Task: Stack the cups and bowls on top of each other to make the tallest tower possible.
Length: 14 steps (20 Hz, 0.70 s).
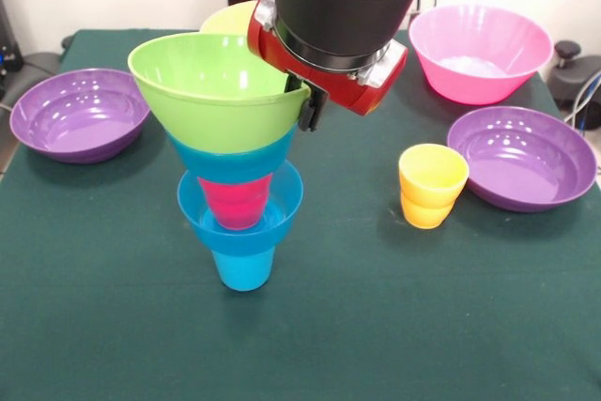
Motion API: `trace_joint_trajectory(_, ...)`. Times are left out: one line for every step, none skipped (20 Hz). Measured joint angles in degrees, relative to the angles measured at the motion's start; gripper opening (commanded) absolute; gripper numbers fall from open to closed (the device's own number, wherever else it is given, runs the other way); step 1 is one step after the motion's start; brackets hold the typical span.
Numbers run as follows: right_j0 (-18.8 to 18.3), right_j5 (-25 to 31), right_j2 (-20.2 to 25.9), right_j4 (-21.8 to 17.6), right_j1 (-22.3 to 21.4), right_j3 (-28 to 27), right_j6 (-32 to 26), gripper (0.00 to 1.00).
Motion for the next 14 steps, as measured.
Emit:
trace_joint_trajectory(0.0, 0.0, 0.0, 0.0, 0.0, 0.0, 0.0, 0.0)
trace_joint_trajectory(-0.1, 0.0, 0.0, 0.0, 0.0, 0.0, 0.0, 0.0)
trace_joint_trajectory(-0.1, 0.0, 0.0, 0.0, 0.0, 0.0, 0.0, 0.0)
trace_joint_trajectory(-0.1, 0.0, 0.0, 0.0, 0.0, 0.0, 0.0, 0.0)
trace_joint_trajectory(-0.2, 0.0, 0.0, 0.0, 0.0, 0.0, 0.0, 0.0)
trace_joint_trajectory(-0.2, 0.0, 0.0, 0.0, 0.0, 0.0, 0.0, 0.0)
trace_joint_trajectory(-0.2, 0.0, 0.0, 0.0, 0.0, 0.0, 0.0, 0.0)
trace_joint_trajectory(-0.3, 0.0, 0.0, 0.0, 0.0, 0.0, 0.0, 0.0)
trace_joint_trajectory(-0.4, 0.0, 0.0, 0.0, 0.0, 0.0, 0.0, 0.0)
trace_joint_trajectory(-0.4, 0.0, 0.0, 0.0, 0.0, 0.0, 0.0, 0.0)
trace_joint_trajectory(-0.4, 0.0, 0.0, 0.0, 0.0, 0.0, 0.0, 0.0)
trace_joint_trajectory(-0.5, 0.0, 0.0, 0.0, 0.0, 0.0, 0.0, 0.0)
trace_joint_trajectory(-0.5, 0.0, 0.0, 0.0, 0.0, 0.0, 0.0, 0.0)
trace_joint_trajectory(-0.5, 0.0, 0.0, 0.0, 0.0, 0.0, 0.0, 0.0)
